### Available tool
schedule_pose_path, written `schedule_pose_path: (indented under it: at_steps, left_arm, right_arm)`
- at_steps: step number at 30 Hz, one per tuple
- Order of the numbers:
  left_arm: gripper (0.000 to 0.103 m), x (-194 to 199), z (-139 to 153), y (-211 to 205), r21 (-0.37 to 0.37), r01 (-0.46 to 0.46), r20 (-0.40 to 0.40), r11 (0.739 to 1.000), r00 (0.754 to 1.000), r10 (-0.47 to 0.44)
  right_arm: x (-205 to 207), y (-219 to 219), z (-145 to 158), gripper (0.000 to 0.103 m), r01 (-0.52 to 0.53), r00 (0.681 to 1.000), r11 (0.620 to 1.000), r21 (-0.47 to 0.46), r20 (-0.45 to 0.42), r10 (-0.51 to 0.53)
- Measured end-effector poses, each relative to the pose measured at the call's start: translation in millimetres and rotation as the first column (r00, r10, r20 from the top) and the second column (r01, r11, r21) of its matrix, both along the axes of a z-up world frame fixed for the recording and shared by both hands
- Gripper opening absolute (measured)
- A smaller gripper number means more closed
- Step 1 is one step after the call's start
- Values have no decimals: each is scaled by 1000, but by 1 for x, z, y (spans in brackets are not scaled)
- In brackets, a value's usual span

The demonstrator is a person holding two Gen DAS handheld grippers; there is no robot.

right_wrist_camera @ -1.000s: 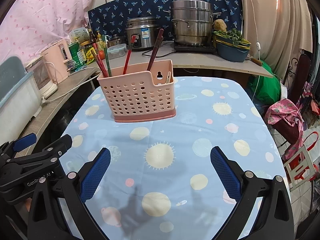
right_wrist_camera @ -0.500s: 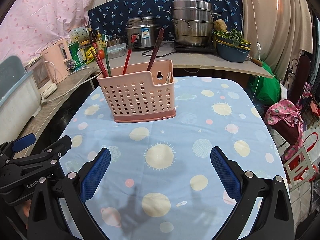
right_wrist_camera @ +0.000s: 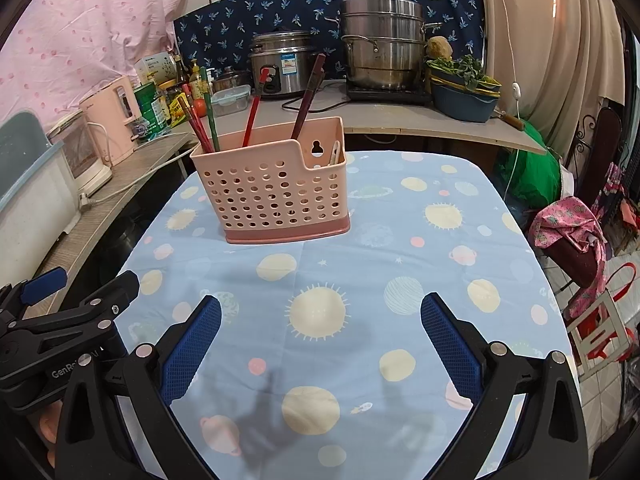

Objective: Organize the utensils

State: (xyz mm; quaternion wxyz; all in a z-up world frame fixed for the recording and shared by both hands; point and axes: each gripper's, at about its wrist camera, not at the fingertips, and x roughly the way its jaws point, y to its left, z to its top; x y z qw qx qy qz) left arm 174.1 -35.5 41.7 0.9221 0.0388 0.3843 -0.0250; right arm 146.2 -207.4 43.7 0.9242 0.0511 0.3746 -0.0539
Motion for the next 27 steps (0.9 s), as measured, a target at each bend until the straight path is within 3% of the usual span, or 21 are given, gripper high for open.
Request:
schedule_pose_path:
  at_steps: [27]
  left_arm:
    - [96, -1, 0, -2, 2, 1, 7, 1000, 1000, -1]
  right_arm:
    - [0, -3, -3, 96, 3, 1000, 1000, 4, -3, -3]
